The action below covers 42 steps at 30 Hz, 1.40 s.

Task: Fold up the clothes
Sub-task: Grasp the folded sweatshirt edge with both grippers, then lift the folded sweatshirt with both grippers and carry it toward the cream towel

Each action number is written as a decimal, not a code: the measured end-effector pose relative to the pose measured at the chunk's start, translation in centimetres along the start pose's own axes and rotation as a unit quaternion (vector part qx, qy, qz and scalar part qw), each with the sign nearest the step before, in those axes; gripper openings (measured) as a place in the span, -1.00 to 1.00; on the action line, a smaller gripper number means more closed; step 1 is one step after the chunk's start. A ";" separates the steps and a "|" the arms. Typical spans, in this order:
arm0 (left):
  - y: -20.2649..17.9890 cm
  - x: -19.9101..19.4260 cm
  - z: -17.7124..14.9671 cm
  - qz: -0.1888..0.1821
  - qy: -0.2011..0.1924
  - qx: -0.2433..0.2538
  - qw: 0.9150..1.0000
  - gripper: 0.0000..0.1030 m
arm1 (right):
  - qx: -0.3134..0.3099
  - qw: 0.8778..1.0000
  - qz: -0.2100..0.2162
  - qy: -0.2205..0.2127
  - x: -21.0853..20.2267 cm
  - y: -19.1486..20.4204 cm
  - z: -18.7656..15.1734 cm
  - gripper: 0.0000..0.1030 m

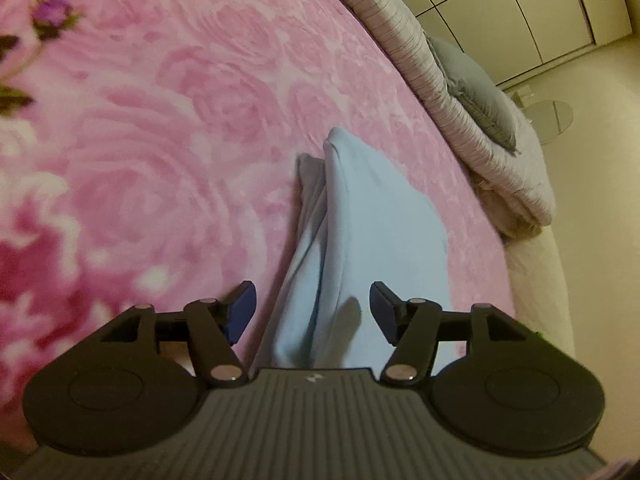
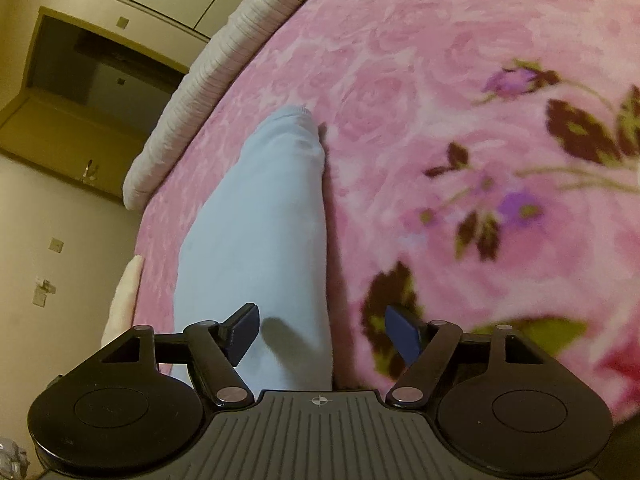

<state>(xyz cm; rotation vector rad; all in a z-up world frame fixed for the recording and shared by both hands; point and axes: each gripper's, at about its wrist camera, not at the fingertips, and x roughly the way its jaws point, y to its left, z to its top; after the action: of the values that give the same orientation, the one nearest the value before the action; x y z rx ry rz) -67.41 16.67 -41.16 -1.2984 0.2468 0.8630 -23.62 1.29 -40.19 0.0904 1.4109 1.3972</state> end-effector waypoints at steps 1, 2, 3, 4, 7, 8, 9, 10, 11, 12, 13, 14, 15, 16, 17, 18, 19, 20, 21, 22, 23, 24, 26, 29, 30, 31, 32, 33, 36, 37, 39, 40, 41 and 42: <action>0.1 0.6 0.3 -0.008 0.004 -0.004 1.000 0.15 | 0.001 1.000 0.001 -0.001 0.4 0.1 0.3 0.43; 0.1 1.1 0.7 -0.015 0.008 -0.007 1.000 0.15 | 0.004 1.000 0.003 -0.001 0.8 0.1 0.6 0.43; 0.2 1.6 0.9 -0.020 0.011 -0.008 1.000 0.15 | 0.006 1.000 0.005 -0.001 1.3 0.1 0.9 0.43; 0.2 2.1 1.2 -0.025 0.014 -0.010 1.000 0.15 | 0.010 1.000 0.009 0.001 1.8 0.2 1.2 0.43; -0.1 3.5 1.9 -0.040 0.032 -0.002 0.999 0.12 | 0.016 0.999 0.029 0.010 3.4 0.1 2.0 0.42; -0.3 4.0 2.1 -0.042 0.039 0.008 0.998 0.07 | 0.017 0.999 0.039 0.013 3.9 0.1 2.2 0.42; -0.4 4.5 2.2 -0.044 0.046 0.018 0.998 0.03 | 0.017 0.999 0.049 0.016 4.4 0.0 2.4 0.42; -0.6 4.9 2.4 -0.047 0.053 0.028 0.997 -0.07 | 0.017 0.998 0.059 0.020 4.9 -0.1 2.6 0.42; -0.6 5.3 2.5 -0.050 0.060 0.036 0.996 -0.18 | 0.017 0.997 0.068 0.024 5.4 -0.2 2.9 0.39; -0.6 5.6 2.7 -0.056 0.068 0.040 0.995 -0.20 | 0.015 0.997 0.076 0.029 5.9 -0.3 3.1 0.25; -0.3 6.0 2.9 -0.067 0.076 0.035 0.994 -0.34 | 0.013 0.996 0.084 0.034 6.3 -0.4 3.3 0.16; -0.1 6.4 3.1 -0.077 0.085 0.030 0.993 -0.47 | 0.015 0.995 0.090 0.042 6.9 -0.6 3.5 -0.05; 0.2 6.7 3.2 -0.086 0.093 0.025 0.992 -0.50 | 0.015 0.994 0.099 0.049 7.5 -0.9 3.8 -0.20; 0.4 6.8 3.2 -0.090 0.097 0.022 0.991 -0.53 | 0.016 0.993 0.107 0.056 8.0 -1.2 4.0 -0.24; 0.4 6.8 3.2 -0.091 0.100 0.020 0.991 -0.55 | 0.017 0.991 0.115 0.063 8.5 -1.4 4.2 -0.32; 0.3 6.8 3.3 -0.090 0.103 0.019 0.990 -0.56 | 0.022 0.990 0.119 0.069 8.7 -1.6 4.5 -0.38; 0.2 6.9 3.5 -0.089 0.106 0.018 0.990 -0.59 | 0.026 0.989 0.122 0.076 8.9 -1.8 4.7 -0.42; 0.0 6.9 3.6 -0.086 0.108 0.018 0.990 -0.62 | 0.027 0.989 0.121 0.083 8.9 -1.8 4.8 -0.47; -0.2 6.8 3.7 -0.082 0.110 0.018 0.990 -0.63 | 0.028 0.989 0.116 0.088 8.9 -1.6 5.0 -0.51; -0.4 6.7 3.9 -0.077 0.112 0.019 0.991 -0.65 | 0.030 0.989 0.106 0.093 8.9 -1.2 5.2 -0.53; -0.7 6.5 4.1 -0.072 0.113 0.016 0.991 -0.67 | 0.033 0.990 0.094 0.098 8.8 -0.6 5.6 -0.58; -1.0 6.2 4.5 -0.068 0.115 0.008 0.991 -0.68 | 0.033 0.991 0.082 0.101 8.5 0.3 5.9 -0.61; -1.9 5.2 5.3 -0.063 0.113 -0.004 0.992 -0.69 | 0.033 0.992 0.065 0.106 7.9 2.5 6.7 -0.63; -3.7 2.3 7.2 -0.062 0.105 -0.025 0.992 -0.70 | 0.029 0.992 0.054 0.111 6.5 6.9 8.1 -0.64; -4.4 0.9 8.0 -0.063 0.102 -0.028 0.992 -0.70 | 0.026 0.992 0.054 0.112 6.0 8.6 8.6 -0.64; -5.1 -0.6 9.0 -0.063 0.099 -0.031 0.993 -0.70 | 0.024 0.992 0.054 0.115 5.7 10.4 9.1 -0.64; -5.7 -2.2 10.0 -0.062 0.096 -0.034 0.993 -0.70 | 0.022 0.991 0.055 0.118 5.4 12.4 9.5 -0.64; -6.2 -3.9 10.9 -0.060 0.094 -0.037 0.993 -0.70 | 0.019 0.991 0.056 0.120 5.1 14.3 9.8 -0.64; -7.7 -9.5 14.2 -0.049 0.084 -0.042 0.994 -0.70 | 0.021 0.990 0.060 0.127 4.5 20.2 10.0 -0.64; -7.9 -11.5 15.2 -0.046 0.081 -0.044 0.995 -0.70 | 0.023 0.990 0.062 0.127 4.5 22.3 10.0 -0.64; -8.1 -14.8 17.2 -0.037 0.076 -0.046 0.995 -0.70 | 0.026 0.989 0.068 0.131 4.8 26.1 9.6 -0.64; -8.1 -15.9 18.1 -0.033 0.073 -0.044 0.996 -0.69 | 0.027 0.988 0.072 0.133 5.2 27.9 9.3 -0.64; -8.1 -17.1 19.1 -0.028 0.069 -0.041 0.996 -0.69 | 0.027 0.987 0.076 0.136 5.6 29.6 9.0 -0.64; -8.0 -18.2 19.9 -0.023 0.064 -0.040 0.997 -0.69 | 0.029 0.986 0.081 0.139 6.3 30.9 8.8 -0.64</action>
<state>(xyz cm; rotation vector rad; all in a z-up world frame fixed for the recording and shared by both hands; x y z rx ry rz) -80.21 27.02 -18.29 -1.4304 0.2843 0.7589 -38.47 20.78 -18.53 0.0492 1.7071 1.5479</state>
